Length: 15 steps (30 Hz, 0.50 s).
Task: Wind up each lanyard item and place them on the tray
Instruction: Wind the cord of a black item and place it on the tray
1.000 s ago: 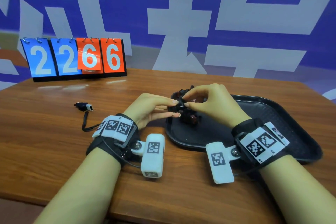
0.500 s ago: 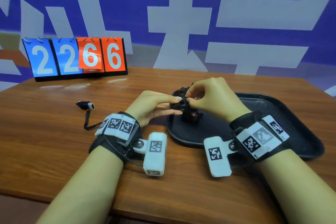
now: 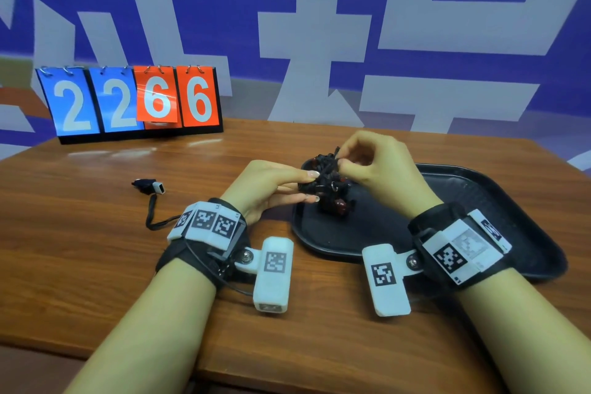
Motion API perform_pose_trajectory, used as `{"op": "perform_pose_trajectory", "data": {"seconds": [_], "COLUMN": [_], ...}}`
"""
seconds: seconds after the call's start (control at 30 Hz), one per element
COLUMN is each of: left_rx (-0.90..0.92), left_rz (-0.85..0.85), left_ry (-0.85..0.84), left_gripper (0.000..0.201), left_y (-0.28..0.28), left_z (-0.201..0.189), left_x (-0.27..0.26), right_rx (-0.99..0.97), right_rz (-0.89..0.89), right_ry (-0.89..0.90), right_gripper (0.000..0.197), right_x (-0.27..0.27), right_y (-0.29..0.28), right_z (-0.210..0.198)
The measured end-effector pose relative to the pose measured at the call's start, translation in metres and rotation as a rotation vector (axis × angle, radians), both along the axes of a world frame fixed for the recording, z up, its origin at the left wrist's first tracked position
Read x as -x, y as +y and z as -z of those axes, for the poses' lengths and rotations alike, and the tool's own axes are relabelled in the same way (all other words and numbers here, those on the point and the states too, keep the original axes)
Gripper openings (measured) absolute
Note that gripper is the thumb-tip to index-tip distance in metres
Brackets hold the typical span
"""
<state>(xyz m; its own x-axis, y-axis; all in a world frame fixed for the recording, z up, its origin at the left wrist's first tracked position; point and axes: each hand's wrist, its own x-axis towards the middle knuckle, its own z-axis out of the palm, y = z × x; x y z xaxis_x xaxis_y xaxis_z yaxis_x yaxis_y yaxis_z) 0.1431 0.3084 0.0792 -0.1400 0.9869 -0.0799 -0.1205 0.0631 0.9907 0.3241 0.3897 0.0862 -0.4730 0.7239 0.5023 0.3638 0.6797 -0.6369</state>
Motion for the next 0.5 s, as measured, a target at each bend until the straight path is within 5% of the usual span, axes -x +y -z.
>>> {"op": "perform_pose_trajectory", "data": {"seconds": [0.2, 0.5], "left_rx": [0.031, 0.038], "left_rz": [0.06, 0.042], "left_ry": [-0.098, -0.132], "left_gripper": [0.029, 0.033], "left_y": [0.0002, 0.0004], "left_z": [-0.0018, -0.0017], "left_x": [0.0027, 0.0044], "right_rx": [-0.008, -0.069], "right_rz": [-0.075, -0.022], "right_ry": [0.115, -0.058], "right_gripper": [0.017, 0.026], "right_x": [0.0031, 0.0005], "right_y": [-0.0066, -0.0062], "right_z": [-0.0021, -0.0058]}}
